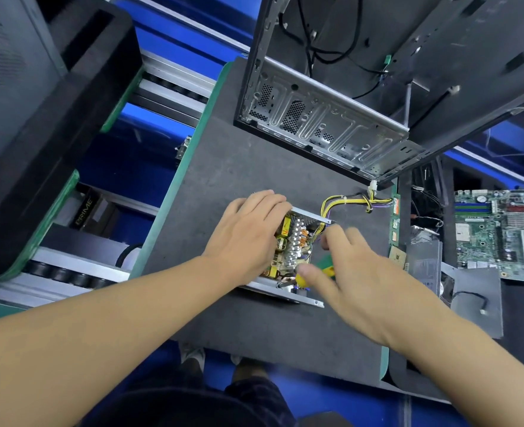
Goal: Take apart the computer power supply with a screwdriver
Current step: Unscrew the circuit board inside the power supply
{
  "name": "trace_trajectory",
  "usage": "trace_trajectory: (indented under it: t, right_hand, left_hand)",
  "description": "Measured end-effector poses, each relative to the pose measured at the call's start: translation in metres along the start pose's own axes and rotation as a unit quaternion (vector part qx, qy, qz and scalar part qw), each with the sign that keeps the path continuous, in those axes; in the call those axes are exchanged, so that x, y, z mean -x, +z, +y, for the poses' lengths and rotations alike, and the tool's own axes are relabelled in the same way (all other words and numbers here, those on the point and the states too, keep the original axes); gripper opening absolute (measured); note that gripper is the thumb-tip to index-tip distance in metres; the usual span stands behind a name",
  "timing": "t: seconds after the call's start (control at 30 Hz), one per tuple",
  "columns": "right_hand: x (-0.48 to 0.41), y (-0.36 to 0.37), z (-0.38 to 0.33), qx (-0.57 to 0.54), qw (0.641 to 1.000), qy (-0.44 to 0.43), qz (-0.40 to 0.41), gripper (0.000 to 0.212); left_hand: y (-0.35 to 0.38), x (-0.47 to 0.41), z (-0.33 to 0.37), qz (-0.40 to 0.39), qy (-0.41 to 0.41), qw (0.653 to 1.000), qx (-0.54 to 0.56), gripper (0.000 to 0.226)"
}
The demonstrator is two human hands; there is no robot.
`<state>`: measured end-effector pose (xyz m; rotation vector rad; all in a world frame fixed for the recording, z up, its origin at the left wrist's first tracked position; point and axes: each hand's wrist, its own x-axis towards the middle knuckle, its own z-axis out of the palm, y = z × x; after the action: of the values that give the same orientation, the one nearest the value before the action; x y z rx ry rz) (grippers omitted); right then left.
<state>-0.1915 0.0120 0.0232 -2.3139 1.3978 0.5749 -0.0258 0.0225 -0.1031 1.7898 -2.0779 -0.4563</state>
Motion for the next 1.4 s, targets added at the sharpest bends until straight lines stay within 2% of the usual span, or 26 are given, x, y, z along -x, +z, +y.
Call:
trace_trajectory:
  t: [0.07, 0.13, 0.23, 0.33, 0.4, 0.43, 0.5, 0.53, 0.6, 0.63, 0.7, 0.8, 0.87, 0.9, 0.97, 1.03, 1.1, 1.2, 1.27, 1.33, 1.4]
  right_hand:
    - [-0.001, 0.002, 0.001, 0.007, 1.000, -0.013, 0.001, 0.028]
    - [-0.003, 0.000, 0.004, -0.018, 0.998, -0.056, -0.008, 0.010]
    - [-0.003, -0.004, 0.010, -0.057, 0.992, -0.077, -0.085, 0.032]
    - [-0.001, -0.001, 0.003, -0.037, 0.998, -0.034, -0.033, 0.022]
    - [-0.001, 0.001, -0.001, 0.005, 1.000, -0.004, -0.006, 0.035]
    - [-0.001, 0.002, 0.000, 0.014, 1.000, -0.007, -0.006, 0.033]
    - [-0.003, 0.001, 0.002, -0.016, 0.999, -0.031, -0.002, 0.015]
    - [-0.003, -0.001, 0.005, -0.032, 0.998, -0.053, -0.015, 0.010]
    - [-0.003, -0.004, 0.011, -0.046, 0.994, -0.078, -0.063, 0.028]
    - [-0.002, -0.005, 0.013, -0.053, 0.993, -0.074, -0.072, 0.031]
    - [-0.001, -0.003, 0.009, -0.054, 0.996, -0.055, -0.052, 0.023]
    - [-0.002, 0.003, 0.006, -0.004, 1.000, -0.014, -0.014, 0.030]
    - [-0.003, 0.004, 0.007, -0.005, 0.999, -0.038, 0.011, 0.015]
    - [-0.003, 0.004, 0.009, -0.024, 0.998, -0.064, 0.007, 0.010]
    - [-0.003, 0.003, 0.014, -0.050, 0.994, -0.094, -0.025, 0.027]
    - [0.000, 0.002, 0.015, -0.064, 0.994, -0.086, -0.025, 0.026]
    - [0.002, 0.005, 0.011, -0.051, 0.997, -0.057, 0.008, 0.023]
    - [0.000, 0.010, 0.009, 0.000, 0.998, -0.051, 0.042, 0.021]
    - [-0.001, 0.011, 0.010, -0.040, 0.995, -0.084, 0.045, 0.011]
    - [0.001, 0.011, 0.012, -0.085, 0.991, -0.102, 0.006, 0.026]
    - [0.004, 0.011, 0.012, -0.084, 0.991, -0.102, 0.013, 0.021]
  left_hand:
    - [0.003, 0.000, 0.001, 0.006, 0.003, 1.000, 0.002, 0.057]
    - [0.005, 0.000, 0.000, 0.009, 0.002, 1.000, -0.005, 0.058]
    - [0.006, 0.002, -0.001, 0.010, 0.007, 1.000, -0.018, 0.058]
    - [0.006, 0.003, -0.001, 0.016, 0.013, 1.000, -0.024, 0.057]
    - [0.006, 0.003, 0.000, 0.013, 0.014, 0.999, -0.025, 0.057]
    - [0.006, 0.004, 0.000, 0.013, 0.017, 0.999, -0.027, 0.057]
    - [0.005, 0.004, 0.000, 0.017, 0.026, 0.999, -0.024, 0.054]
    - [0.004, 0.003, -0.002, 0.022, 0.039, 0.999, -0.016, 0.052]
    - [0.000, 0.001, -0.010, 0.030, 0.097, 0.995, -0.006, 0.043]
    - [-0.003, 0.000, -0.015, 0.029, 0.140, 0.990, -0.011, 0.036]
    - [-0.009, -0.005, -0.023, 0.012, 0.225, 0.974, -0.022, 0.020]
    - [-0.015, -0.010, -0.028, -0.031, 0.292, 0.956, -0.021, 0.008]
    - [-0.017, -0.014, -0.027, -0.070, 0.323, 0.943, -0.035, 0.006]
    - [-0.017, -0.016, -0.025, -0.088, 0.335, 0.937, -0.043, 0.007]
    - [-0.017, -0.018, -0.021, -0.113, 0.357, 0.925, -0.056, 0.013]
    - [-0.016, -0.020, -0.017, -0.131, 0.368, 0.919, -0.058, 0.017]
    - [-0.009, -0.021, -0.016, -0.138, 0.373, 0.915, -0.073, 0.018]
    - [-0.002, -0.025, -0.015, -0.133, 0.372, 0.913, -0.099, 0.026]
    - [-0.001, -0.026, -0.011, -0.122, 0.379, 0.911, -0.107, 0.020]
    - [0.000, -0.025, -0.010, -0.088, 0.389, 0.912, -0.094, 0.021]
    - [-0.001, -0.025, -0.012, -0.077, 0.394, 0.912, -0.084, 0.021]
